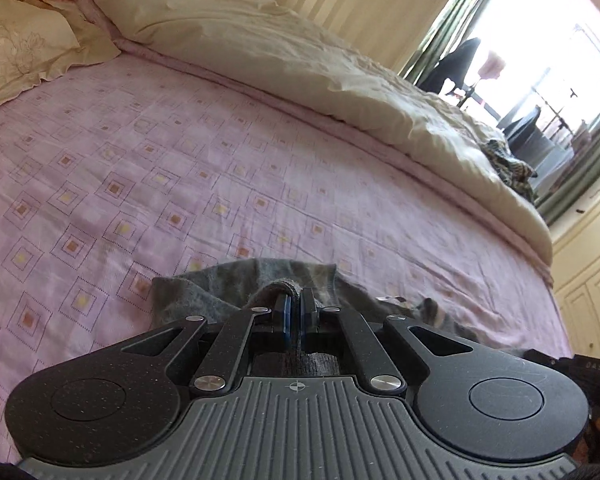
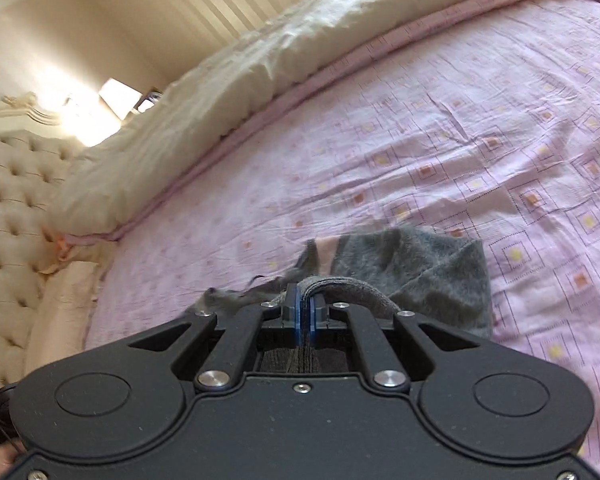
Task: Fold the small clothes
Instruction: 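Carry the hem over the body toward the collar with both grippers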
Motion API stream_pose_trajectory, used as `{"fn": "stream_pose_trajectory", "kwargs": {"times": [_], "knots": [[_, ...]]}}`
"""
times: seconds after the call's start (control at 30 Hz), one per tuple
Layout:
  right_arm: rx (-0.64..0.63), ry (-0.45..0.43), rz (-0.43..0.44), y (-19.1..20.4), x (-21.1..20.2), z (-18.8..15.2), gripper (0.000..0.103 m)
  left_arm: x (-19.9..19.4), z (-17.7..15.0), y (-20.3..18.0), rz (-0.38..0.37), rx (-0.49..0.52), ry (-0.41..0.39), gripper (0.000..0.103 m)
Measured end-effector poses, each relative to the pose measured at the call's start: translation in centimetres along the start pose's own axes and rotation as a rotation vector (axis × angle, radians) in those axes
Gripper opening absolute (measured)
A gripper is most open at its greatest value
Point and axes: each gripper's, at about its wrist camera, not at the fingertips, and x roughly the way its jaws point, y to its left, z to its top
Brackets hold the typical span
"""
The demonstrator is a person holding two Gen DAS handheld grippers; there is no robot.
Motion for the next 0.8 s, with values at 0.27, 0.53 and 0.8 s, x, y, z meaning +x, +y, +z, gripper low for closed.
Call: {"fn": "stream_pose_trajectory", "kwargs": {"times": [0.27, 0.53, 0.8], "knots": [[-0.029, 0.068, -0.095, -0.2, 5.4, 1.1, 0.013, 5.0, 1.7, 0.7, 0.056, 0.026, 0.077, 0.007], [-0.089, -0.019, -0.158, 0.3, 5.2, 1.6, 0.051, 4.6, 3.2, 0.3, 0.1, 0.06, 0.019, 0.036], [-0.364, 0.078, -0.124, 5.2, 4.8, -2.9, 0.051, 3.0, -1.2, -3.3, 0.023, 0.274, 0.089, 0.047]]}}
